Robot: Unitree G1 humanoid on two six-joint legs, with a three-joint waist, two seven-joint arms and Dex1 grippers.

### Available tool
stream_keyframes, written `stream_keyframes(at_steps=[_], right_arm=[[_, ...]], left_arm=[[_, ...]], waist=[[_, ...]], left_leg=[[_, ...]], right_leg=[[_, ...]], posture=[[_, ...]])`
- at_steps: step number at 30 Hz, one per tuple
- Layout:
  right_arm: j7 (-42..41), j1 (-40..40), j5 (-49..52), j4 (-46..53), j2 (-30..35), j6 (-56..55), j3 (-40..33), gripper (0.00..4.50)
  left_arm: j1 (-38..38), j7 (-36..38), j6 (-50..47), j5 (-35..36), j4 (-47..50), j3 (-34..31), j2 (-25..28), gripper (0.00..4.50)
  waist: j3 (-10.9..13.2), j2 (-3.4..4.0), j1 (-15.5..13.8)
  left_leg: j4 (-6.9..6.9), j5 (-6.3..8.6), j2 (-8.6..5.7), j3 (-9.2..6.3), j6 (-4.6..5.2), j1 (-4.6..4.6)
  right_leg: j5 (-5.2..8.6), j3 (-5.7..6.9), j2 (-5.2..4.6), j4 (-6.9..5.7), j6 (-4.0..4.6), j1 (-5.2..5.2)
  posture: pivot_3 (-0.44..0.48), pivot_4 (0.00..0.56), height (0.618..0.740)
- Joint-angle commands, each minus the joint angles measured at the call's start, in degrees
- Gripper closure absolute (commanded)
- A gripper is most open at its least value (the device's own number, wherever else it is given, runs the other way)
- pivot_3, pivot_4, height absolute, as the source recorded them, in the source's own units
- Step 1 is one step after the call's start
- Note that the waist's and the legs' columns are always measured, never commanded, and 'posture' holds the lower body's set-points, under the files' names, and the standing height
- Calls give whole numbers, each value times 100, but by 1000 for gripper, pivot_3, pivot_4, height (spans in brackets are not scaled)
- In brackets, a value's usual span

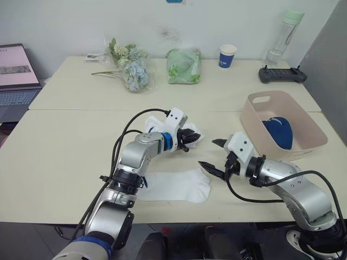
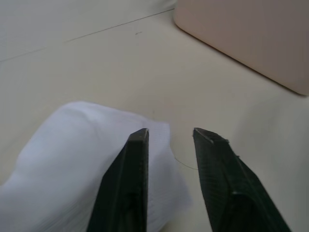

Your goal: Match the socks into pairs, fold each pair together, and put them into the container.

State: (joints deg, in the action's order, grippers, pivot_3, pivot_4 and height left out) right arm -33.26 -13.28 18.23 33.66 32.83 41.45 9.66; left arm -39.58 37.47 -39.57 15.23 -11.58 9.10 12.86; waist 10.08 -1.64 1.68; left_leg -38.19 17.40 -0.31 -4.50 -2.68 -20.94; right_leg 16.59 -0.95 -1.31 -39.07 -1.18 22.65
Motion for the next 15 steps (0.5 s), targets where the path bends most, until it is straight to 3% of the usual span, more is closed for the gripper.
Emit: stream_keyframes(at_steps=[1, 7, 15], right_arm=[[16, 0, 59, 319, 62, -20, -232, 0], [-7, 9, 73, 299, 76, -35, -299, 0], [368, -285, -116, -243, -436, -244, -213, 0]], left_arm=[[138, 266, -44, 115, 783, 15, 253, 1893], [150, 608, -162, 342, 1289, -502, 1065, 31], [-46, 813, 803, 113, -217, -1341, 2244, 31]], waist=[[0, 0, 1], [0, 0, -1], [-1, 2, 1]], left_leg=[[0, 0, 0, 0, 0, 0], [0, -1, 0, -2, -2, 1], [3, 1, 2, -4, 3, 9]], right_leg=[[0, 0, 0, 0, 0, 0], [0, 2, 0, 1, 0, -3], [0, 8, 4, -1, 0, -3]], posture=[[0, 150, 740], [0, 150, 740], [0, 150, 740]])
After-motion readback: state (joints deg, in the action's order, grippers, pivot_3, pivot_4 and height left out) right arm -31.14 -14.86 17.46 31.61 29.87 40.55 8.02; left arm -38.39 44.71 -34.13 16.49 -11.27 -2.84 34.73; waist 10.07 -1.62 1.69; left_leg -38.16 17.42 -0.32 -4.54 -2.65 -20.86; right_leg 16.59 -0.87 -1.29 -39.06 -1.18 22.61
